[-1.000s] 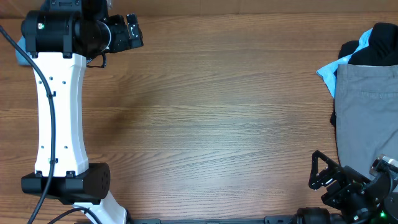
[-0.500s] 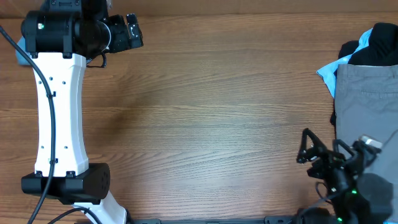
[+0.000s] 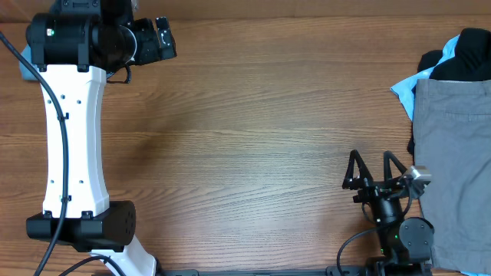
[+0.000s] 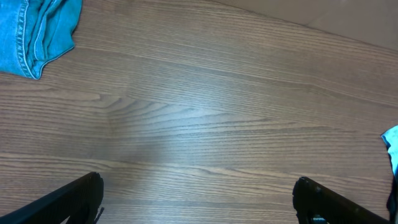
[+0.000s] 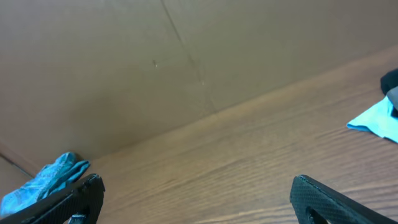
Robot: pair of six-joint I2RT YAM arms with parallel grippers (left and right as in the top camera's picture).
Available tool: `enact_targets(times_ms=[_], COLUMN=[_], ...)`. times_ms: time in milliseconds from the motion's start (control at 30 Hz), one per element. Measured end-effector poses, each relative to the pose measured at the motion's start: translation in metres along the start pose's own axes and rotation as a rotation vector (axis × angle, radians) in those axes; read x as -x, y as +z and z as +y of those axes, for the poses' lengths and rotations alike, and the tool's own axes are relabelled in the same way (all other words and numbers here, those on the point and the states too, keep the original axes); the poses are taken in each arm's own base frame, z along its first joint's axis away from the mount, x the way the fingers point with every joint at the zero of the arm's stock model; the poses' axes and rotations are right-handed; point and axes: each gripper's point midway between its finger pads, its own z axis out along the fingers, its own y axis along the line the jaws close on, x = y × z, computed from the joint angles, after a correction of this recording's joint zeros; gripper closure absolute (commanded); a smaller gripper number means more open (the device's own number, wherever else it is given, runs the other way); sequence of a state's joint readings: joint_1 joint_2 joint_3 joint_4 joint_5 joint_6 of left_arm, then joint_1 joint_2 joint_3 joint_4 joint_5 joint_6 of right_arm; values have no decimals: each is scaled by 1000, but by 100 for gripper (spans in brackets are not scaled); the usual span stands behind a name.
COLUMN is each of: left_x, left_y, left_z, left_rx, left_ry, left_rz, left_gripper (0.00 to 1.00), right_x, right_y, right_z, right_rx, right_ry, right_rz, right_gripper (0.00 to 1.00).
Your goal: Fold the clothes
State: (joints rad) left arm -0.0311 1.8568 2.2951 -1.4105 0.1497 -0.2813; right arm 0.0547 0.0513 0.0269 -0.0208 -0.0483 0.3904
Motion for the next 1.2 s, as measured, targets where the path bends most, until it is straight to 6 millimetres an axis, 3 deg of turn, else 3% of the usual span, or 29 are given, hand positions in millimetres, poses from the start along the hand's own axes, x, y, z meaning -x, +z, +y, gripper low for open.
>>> enact_targets(times_ms=[200,333,533,1200], left_x=[0,0,0,0], left_y=[0,0,0,0], left_z=[0,0,0,0], left_rx=[0,0,0,0], left_ry=[0,0,0,0], left_rz=[0,0,0,0], left_gripper=[0,0,0,0], right_x=[3,-11,-11,-11], right_y=[-2,-2,-2,-2], right_z=[4,-1,-1,-1], right_rx=[24,11,15,15], right_ry=[-90,-179,-251,-280], right_rz=[-22,37,37,37], right_gripper=[0,0,0,0])
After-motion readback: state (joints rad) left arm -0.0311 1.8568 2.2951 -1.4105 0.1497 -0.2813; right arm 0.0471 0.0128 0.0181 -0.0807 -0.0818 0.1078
